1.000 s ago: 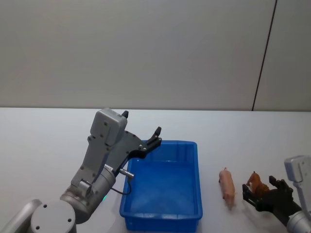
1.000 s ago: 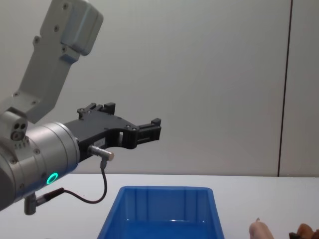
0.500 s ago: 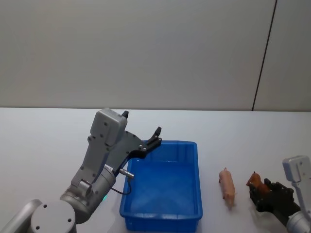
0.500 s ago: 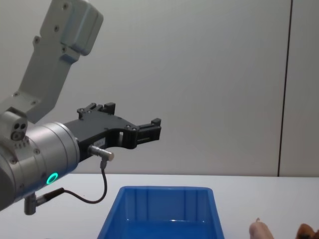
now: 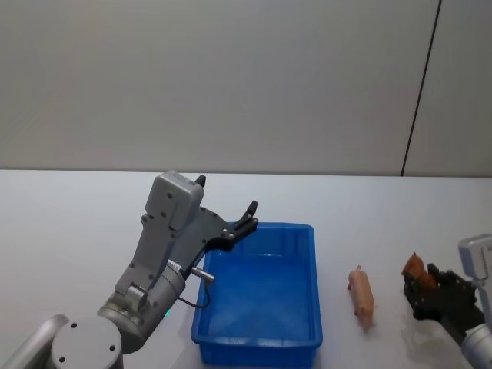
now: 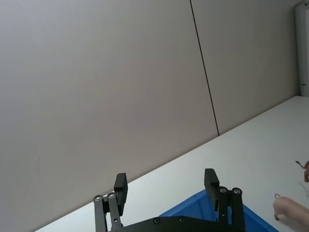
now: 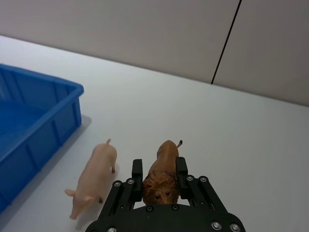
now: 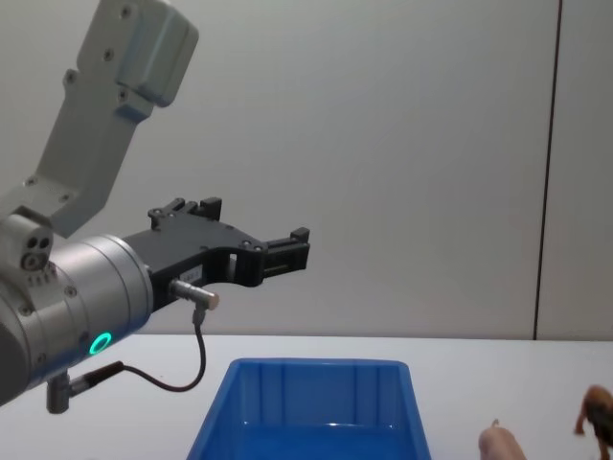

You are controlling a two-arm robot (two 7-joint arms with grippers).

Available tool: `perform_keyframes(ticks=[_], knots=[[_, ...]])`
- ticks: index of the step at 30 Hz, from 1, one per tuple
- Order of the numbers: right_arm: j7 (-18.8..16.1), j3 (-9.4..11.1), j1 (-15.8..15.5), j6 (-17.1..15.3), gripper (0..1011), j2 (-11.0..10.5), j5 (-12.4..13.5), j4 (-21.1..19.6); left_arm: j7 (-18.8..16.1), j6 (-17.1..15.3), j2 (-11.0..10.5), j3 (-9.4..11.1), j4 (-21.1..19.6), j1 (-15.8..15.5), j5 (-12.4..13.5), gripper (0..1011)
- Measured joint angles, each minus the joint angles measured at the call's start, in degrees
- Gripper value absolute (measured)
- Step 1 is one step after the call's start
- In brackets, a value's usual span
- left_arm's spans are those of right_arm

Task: Pick up the two dolls from the table and place them into the box.

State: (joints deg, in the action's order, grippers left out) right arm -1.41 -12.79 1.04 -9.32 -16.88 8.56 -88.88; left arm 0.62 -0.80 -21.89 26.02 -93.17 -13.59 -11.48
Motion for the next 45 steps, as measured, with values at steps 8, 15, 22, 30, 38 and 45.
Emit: perform_keyframes(ticks=[8,15,22,30,38,45], knots=[[-0.7,0.0,-0.2,3.0,393,0.0,-0.5,-2.5,0.0,0.0,0.0,0.0,0.0,0.0,0.0,1001],[-3.8,-0.4,0.6,5.9,393,0.6,-0.4,-3.2,0.0,0.0,0.0,0.0,0.0,0.0,0.0,1001],[-8.1,-1.1,1.9,8.2,394,1.7,0.2,-2.6,0.0,0.0,0.0,0.0,0.0,0.0,0.0,1001],[-13.9,-2.5,4.6,10.3,394,3.9,0.5,0.2,0.0,0.0,0.0,0.0,0.0,0.0,0.0,1002],[-18.2,-4.5,7.8,11.6,393,6.8,0.0,4.9,0.0,0.0,0.0,0.0,0.0,0.0,0.0,1001],[-20.2,-5.8,10.3,12.3,393,9.1,-0.8,9.3,0.0,0.0,0.0,0.0,0.0,0.0,0.0,1001]])
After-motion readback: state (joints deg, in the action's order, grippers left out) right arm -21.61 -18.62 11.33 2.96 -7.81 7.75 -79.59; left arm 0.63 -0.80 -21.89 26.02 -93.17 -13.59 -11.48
